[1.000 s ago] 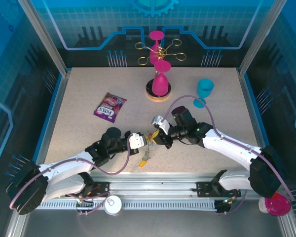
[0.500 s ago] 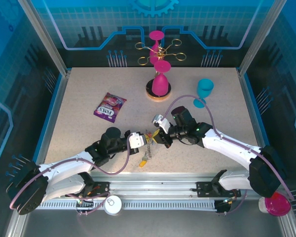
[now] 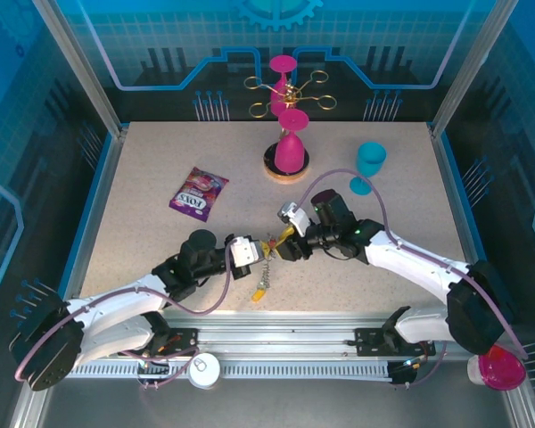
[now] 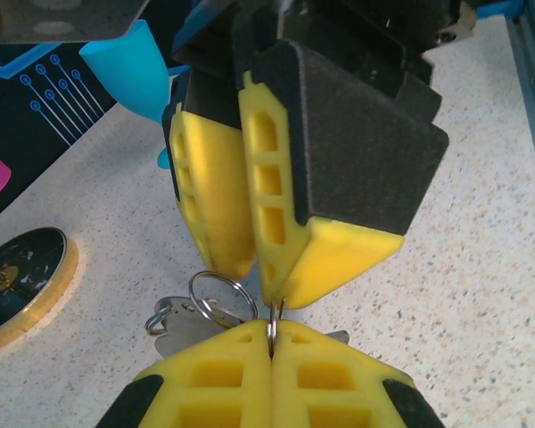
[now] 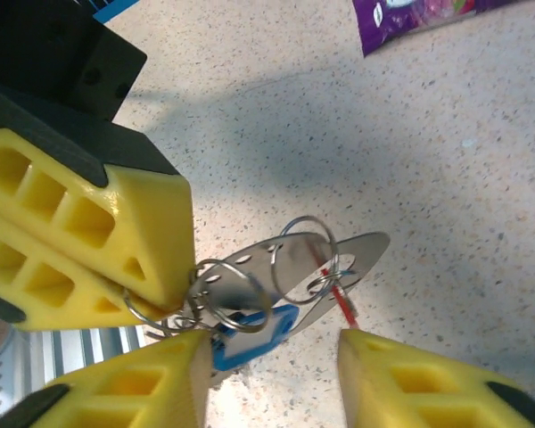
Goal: Put the keys on the keyring
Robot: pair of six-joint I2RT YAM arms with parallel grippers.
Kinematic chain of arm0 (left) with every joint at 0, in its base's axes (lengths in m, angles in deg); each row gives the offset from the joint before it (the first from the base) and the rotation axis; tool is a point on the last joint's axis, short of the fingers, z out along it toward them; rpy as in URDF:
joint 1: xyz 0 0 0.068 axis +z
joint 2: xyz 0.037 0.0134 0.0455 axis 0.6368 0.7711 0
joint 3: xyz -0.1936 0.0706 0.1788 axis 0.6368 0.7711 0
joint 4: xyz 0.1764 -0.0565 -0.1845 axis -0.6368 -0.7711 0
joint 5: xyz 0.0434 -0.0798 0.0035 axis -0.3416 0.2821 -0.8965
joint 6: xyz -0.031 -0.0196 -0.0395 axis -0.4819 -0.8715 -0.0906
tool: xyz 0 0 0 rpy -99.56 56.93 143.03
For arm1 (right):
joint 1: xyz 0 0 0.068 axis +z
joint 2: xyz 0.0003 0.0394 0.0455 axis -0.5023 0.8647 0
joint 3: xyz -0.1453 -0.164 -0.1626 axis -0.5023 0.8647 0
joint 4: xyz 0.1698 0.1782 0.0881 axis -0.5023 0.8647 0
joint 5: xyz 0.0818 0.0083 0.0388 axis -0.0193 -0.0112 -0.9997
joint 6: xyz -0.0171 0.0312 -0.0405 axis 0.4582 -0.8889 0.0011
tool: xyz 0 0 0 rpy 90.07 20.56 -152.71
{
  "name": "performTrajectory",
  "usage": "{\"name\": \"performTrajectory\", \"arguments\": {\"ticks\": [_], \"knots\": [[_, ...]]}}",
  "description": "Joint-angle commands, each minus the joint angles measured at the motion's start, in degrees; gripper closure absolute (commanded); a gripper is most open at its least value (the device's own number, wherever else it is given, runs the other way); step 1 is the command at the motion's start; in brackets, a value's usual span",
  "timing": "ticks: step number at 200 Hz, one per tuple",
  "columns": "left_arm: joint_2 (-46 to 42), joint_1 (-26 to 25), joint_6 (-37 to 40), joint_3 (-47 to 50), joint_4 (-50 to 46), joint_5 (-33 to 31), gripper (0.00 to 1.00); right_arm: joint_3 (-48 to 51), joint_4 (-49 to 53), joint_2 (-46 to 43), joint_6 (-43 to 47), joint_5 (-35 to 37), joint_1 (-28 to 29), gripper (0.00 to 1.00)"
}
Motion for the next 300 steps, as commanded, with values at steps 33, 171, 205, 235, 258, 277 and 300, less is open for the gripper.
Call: {"name": "performTrajectory", "arguments": {"ticks": [33, 171, 205, 235, 258, 277, 300], "knots": [[-2.1, 0.2, -14.3, 0.5, 8.1, 1.4, 1.00, 7.0, -6.9, -10.9, 2.6, -3.2, -3.5, 0.51], [0.8, 3.6, -23.6, 3.4, 19.8, 11.3, 1.00, 15.3, -21.8, -13.5, 13.5, -5.2, 2.5, 0.61], [1.3, 3.7, -24.3, 3.5, 20.9, 12.4, 1.00, 14.9, -21.3, -12.4, 14.3, -3.5, 2.9, 0.68], [1.5, 3.7, -24.6, 3.6, 21.2, 13.6, 1.00, 14.7, -20.6, -12.3, 14.7, -2.2, 2.9, 0.80], [1.8, 3.6, -25.2, 3.5, 22.2, 14.4, 1.00, 14.6, -20.6, -11.6, 14.4, -3.0, 3.1, 0.87], [2.2, 3.7, -25.6, 3.5, 23.3, 14.6, 1.00, 14.4, -21.2, -10.4, 14.1, -4.1, 3.7, 0.91], [3.4, 3.7, -25.9, 3.3, 24.9, 15.0, 1.00, 14.2, -22.8, -9.0, 13.3, -6.0, 4.7, 0.94]]}}
